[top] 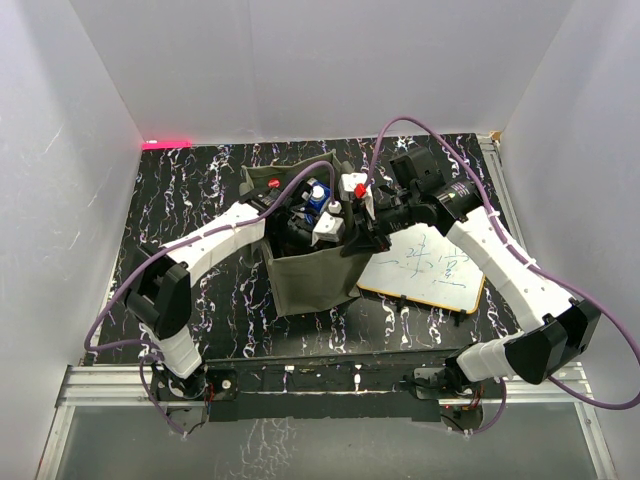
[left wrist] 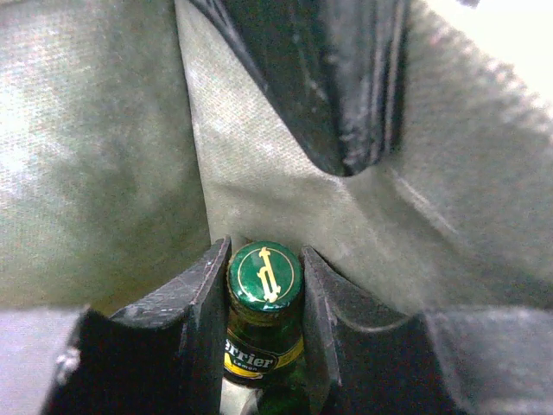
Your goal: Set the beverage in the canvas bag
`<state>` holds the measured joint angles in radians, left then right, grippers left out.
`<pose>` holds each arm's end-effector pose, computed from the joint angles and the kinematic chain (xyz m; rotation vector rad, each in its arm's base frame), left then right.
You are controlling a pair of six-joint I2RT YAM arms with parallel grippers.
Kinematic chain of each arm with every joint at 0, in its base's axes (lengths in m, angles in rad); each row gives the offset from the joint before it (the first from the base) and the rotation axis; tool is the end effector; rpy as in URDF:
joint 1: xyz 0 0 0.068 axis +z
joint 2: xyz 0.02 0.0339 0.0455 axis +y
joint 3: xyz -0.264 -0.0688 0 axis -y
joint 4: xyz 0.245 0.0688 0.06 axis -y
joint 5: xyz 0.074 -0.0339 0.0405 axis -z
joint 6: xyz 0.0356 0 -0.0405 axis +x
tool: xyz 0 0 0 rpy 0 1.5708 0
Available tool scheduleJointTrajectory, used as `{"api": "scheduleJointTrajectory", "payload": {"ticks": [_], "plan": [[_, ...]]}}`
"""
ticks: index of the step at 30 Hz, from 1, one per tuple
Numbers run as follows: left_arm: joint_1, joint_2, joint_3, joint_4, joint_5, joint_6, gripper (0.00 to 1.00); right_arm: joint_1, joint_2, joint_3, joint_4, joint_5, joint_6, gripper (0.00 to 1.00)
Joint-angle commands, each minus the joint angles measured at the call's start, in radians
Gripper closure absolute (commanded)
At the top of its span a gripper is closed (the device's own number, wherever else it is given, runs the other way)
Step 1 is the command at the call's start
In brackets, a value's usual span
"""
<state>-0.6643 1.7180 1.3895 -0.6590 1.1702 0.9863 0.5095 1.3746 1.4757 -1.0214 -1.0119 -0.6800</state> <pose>0.2620 -0.2468 0.2790 1.8238 1.1161 -1.2704 0.2144 0.1544 0.3829 -1.5596 1.5782 1.1414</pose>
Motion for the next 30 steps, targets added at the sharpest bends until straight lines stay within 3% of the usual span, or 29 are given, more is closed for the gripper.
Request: {"api": "scheduleJointTrajectory", "payload": {"ticks": [1,8,12,30], "plan": [[-0.029,-0.015,0.007,-0.076,0.077,0.067,0.92,0.004,-0.042,0.01,0.025,-0.023,0.006,0.92],[-0.032,0.0,0.016,-0.1,0.038,0.061,0.82,0.004,-0.043,0.005,0.027,-0.021,0.005,0.92],[-0.035,0.006,0.008,-0.133,0.028,0.1,0.71,0.004,-0.046,0.005,0.031,-0.018,0.007,0.92],[-0.038,0.028,0.046,-0.21,0.01,0.122,0.37,0.004,-0.054,-0.003,0.033,-0.001,0.008,0.92]]}}
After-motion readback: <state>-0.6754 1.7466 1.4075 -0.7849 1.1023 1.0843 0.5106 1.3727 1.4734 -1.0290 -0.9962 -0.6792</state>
